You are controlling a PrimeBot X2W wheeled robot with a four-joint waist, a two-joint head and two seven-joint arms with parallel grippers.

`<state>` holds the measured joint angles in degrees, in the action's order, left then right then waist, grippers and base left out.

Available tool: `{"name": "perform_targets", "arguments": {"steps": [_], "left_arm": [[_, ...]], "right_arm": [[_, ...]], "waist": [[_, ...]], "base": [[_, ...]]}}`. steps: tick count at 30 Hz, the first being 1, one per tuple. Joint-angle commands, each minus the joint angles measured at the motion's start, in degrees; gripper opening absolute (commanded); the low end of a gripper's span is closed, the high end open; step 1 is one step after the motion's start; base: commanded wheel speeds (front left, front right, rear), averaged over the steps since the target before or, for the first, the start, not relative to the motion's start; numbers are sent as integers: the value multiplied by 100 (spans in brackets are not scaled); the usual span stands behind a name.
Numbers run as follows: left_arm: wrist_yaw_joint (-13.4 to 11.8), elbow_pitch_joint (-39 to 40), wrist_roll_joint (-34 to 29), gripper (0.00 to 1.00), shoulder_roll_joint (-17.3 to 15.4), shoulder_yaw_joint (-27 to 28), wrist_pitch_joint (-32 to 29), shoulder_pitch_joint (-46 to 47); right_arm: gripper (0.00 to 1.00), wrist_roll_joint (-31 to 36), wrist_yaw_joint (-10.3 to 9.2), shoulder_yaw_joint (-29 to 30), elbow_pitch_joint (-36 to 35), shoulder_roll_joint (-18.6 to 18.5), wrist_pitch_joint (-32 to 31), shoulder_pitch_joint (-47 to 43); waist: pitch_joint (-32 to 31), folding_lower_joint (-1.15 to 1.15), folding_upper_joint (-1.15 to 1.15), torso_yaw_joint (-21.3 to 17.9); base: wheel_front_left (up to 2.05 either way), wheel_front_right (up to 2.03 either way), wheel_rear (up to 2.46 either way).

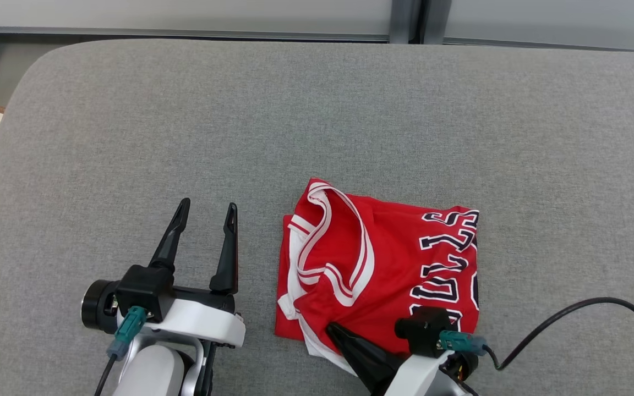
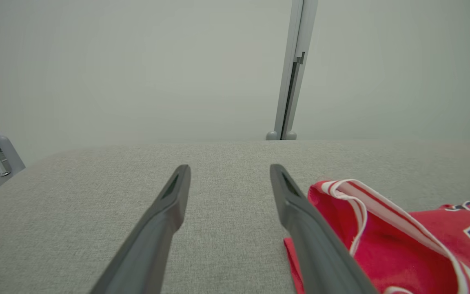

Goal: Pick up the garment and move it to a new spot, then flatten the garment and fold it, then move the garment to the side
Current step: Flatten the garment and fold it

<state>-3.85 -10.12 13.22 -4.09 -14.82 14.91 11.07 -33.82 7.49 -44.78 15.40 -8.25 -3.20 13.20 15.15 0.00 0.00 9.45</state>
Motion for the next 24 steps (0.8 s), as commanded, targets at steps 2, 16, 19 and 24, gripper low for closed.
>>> {"name": "perform_targets", "arguments": {"steps": [2, 16, 19, 24], "left_arm": [[-4, 17, 19, 100, 12, 15, 34, 112], [9, 29, -74, 100, -30, 245, 32, -98], [-6, 32, -84, 100, -74, 304, 33, -139], [-31, 64, -54, 100, -159, 411, 32, -282]], "right_arm": [[0, -188, 0, -104, 36, -56, 23, 95], [0, 25, 0, 1103, -1369, -617, 762, 19], [0, 235, 0, 1880, -1568, -595, 906, -163], [5, 601, 0, 3152, -1805, -532, 1030, -533]], "waist": [[-6, 0, 0, 25], [-252, 0, 0, -218], [-344, 0, 0, -308], [-475, 0, 0, -447]], "base": [[0, 0, 0], [0, 0, 0], [0, 0, 0], [0, 0, 0]]}}
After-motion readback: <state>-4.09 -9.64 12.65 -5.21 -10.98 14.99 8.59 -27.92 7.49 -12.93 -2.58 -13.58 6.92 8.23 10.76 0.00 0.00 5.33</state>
